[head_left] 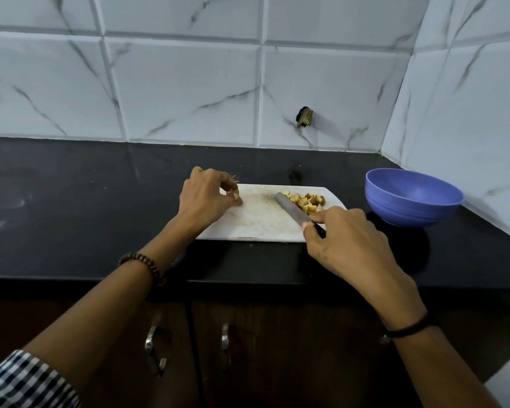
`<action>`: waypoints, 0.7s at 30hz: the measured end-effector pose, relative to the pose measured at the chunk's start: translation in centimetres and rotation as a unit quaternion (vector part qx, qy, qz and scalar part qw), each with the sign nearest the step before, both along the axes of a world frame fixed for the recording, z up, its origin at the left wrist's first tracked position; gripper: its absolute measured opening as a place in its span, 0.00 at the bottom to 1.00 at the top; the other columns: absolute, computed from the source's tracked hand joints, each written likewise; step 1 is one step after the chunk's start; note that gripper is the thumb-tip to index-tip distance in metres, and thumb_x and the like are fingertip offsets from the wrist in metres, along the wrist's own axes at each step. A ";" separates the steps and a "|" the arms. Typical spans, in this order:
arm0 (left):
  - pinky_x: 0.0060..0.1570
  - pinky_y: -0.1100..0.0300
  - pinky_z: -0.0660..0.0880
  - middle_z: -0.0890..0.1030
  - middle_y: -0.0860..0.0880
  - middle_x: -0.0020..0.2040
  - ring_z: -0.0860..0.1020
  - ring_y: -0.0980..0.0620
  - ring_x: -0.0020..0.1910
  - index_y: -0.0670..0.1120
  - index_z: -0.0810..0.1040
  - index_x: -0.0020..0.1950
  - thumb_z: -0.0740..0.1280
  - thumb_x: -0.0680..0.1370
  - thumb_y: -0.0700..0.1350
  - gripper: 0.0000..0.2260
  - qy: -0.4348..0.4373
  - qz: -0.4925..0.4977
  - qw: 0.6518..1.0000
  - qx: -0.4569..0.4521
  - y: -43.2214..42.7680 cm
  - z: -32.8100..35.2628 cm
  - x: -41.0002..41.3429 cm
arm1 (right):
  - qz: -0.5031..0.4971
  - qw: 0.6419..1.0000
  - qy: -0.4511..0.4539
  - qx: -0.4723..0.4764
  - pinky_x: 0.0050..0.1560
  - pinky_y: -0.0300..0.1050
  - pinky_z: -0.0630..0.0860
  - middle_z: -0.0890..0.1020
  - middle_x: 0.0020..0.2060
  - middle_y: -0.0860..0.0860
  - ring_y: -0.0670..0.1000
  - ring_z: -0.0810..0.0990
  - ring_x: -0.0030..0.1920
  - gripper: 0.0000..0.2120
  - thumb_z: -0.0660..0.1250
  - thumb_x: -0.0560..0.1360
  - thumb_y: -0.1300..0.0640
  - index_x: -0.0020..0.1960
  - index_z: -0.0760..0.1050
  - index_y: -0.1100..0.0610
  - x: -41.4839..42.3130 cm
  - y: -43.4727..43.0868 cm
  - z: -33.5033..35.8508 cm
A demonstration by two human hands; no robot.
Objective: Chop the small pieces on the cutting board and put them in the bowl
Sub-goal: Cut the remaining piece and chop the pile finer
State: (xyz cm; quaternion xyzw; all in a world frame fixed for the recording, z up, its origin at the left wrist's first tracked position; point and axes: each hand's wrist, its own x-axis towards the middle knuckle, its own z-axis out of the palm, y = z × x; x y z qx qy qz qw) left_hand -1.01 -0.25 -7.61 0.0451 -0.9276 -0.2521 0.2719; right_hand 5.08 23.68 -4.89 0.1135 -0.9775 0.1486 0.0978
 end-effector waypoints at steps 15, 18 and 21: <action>0.50 0.50 0.78 0.83 0.53 0.51 0.80 0.52 0.49 0.49 0.82 0.57 0.66 0.80 0.50 0.10 -0.024 -0.018 0.999 0.014 -1.5 -0.1 1.0 | 0.002 0.999 0.034 -0.043 0.28 0.41 0.66 0.78 0.44 0.51 0.46 0.75 0.35 0.17 0.60 0.80 0.43 0.65 0.76 0.48 -0.6 0.4 0.2; 0.42 0.55 0.78 0.83 0.57 0.47 0.79 0.57 0.38 0.55 0.83 0.52 0.69 0.77 0.56 0.09 -0.041 -0.025 0.999 -0.010 -0.8 0.2 0.9 | 0.008 0.999 0.032 -0.041 0.27 0.41 0.65 0.78 0.44 0.50 0.46 0.75 0.35 0.18 0.59 0.80 0.43 0.66 0.75 0.47 -0.5 0.3 0.2; 0.45 0.54 0.79 0.82 0.57 0.47 0.80 0.56 0.47 0.53 0.82 0.54 0.71 0.76 0.56 0.10 -0.079 -0.035 0.994 -0.068 -0.3 0.5 0.4 | 0.013 0.999 0.028 -0.042 0.30 0.42 0.67 0.78 0.43 0.50 0.48 0.76 0.36 0.18 0.59 0.80 0.42 0.66 0.75 0.47 -0.5 0.3 0.1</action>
